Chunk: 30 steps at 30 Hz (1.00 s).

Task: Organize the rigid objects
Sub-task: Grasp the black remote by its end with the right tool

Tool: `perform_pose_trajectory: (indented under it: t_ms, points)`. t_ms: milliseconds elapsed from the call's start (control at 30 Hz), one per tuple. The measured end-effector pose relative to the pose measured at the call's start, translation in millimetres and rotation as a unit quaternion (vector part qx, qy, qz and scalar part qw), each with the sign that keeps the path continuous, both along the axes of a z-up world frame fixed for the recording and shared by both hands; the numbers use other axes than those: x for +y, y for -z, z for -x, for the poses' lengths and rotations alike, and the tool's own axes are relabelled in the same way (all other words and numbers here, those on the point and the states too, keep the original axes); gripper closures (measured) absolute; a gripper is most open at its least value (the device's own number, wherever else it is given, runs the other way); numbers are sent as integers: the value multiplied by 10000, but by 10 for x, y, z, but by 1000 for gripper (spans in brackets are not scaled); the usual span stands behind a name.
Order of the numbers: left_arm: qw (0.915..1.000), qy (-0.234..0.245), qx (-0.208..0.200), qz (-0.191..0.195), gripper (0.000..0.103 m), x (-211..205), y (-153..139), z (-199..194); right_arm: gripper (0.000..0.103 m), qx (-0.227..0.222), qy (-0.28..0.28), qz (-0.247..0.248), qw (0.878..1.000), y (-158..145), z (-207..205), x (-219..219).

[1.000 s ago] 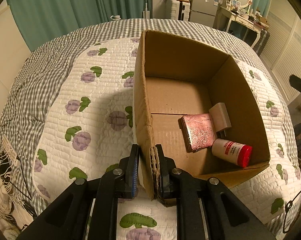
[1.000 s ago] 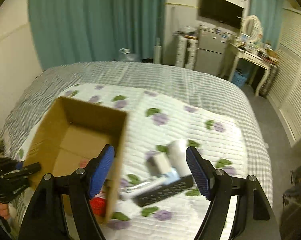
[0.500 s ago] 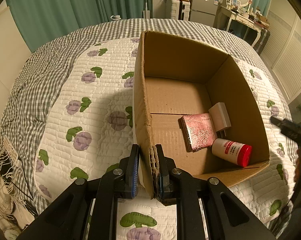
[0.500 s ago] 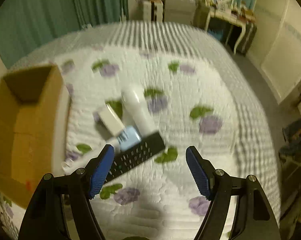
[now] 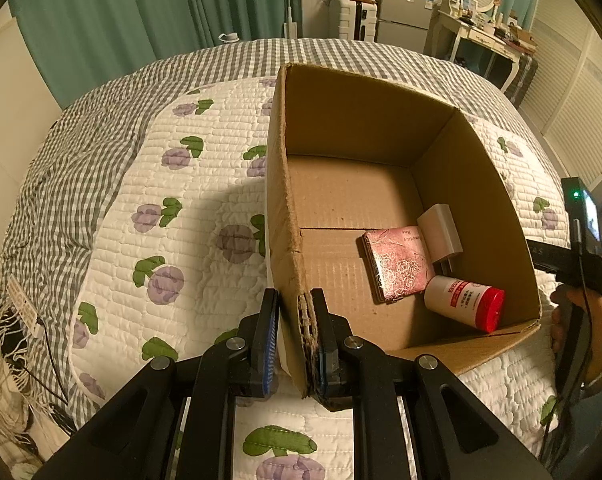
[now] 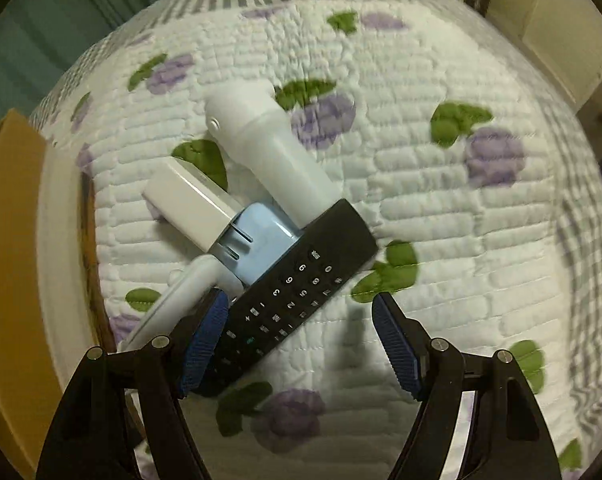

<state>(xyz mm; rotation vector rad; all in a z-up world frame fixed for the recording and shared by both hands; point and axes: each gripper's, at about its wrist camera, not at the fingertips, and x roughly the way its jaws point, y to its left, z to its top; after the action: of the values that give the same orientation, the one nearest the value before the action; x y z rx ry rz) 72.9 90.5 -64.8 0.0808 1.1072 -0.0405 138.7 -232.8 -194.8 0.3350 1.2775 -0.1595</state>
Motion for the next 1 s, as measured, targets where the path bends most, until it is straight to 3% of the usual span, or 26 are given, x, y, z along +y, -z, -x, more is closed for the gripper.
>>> perform_pose_trajectory:
  t_ms: [133, 267, 633, 867, 1000]
  points:
    - [10000, 12, -8, -21, 88, -1, 3, -6, 28, 259, 195, -218, 9992, 182, -61, -39]
    - [10000, 9, -1, -3, 88, 2, 2, -9, 28, 438, 113, -74, 9989, 274, -89, 20]
    - [10000, 8, -4, -6, 88, 1, 4, -9, 72, -298, 86, -160, 9994, -37, 110, 45]
    - [10000, 4, -7, 8, 88, 1, 2, -6, 80, -1049, -83, -201, 9942, -424, 306, 97]
    - [10000, -4, -12, 18, 88, 3, 2, -4, 83, -1483, -310, 33, 9885, -754, 450, 102]
